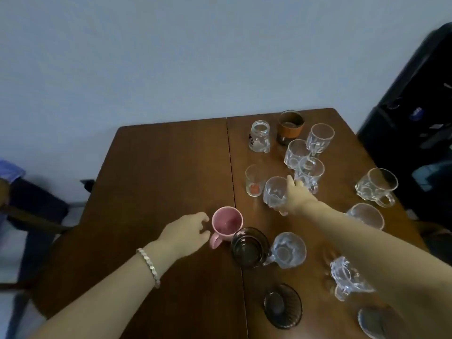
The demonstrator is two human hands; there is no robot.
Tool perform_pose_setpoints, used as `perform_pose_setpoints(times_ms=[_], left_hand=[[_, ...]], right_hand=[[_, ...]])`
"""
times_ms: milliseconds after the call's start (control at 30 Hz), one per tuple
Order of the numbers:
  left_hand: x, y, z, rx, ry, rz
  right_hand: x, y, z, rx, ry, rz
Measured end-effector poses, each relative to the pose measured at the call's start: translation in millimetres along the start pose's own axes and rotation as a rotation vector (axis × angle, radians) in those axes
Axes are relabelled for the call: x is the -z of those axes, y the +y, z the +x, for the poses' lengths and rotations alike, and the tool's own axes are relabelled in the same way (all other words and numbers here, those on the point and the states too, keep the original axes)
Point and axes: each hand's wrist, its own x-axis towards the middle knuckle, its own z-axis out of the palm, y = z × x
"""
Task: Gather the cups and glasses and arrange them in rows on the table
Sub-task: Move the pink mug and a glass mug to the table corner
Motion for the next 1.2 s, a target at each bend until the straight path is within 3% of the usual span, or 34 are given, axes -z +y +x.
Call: perform_pose_setpoints(times_ms=[67, 233, 500, 633, 800, 1200], left_hand=[[-4.2, 2.7, 8.4, 0.043, -0.002, -0.049], [-16.1, 8.0, 27.5, -0.041, -0.039, -0.115], [-36.5, 12.3, 73.9, -0.148, -0.152, 0.111], [-43.6, 3.9, 79.9, -0.165, -0.047, 0.017], [-21.5, -35.0, 74.9, -0.029, 0.144, -0.271], [180.2, -212.5, 169.3, 0.097, 0.455, -0.441]], right_hand=[[-0.5, 2.2, 12.2, 0.018, -0.008, 0.048], [-4.1, 8.3, 32.8, 0.076, -0.007, 0.163], [22.9, 18.2, -11.0, 0.090, 0.074, 0.118], [50.2, 2.1, -47.5, 0.164, 0.157, 0.145], [64.4, -56.1, -67.7, 0.296, 0.174, 0.222], [1.1, -271.7, 60.9, 0.299, 0.124, 0.438]])
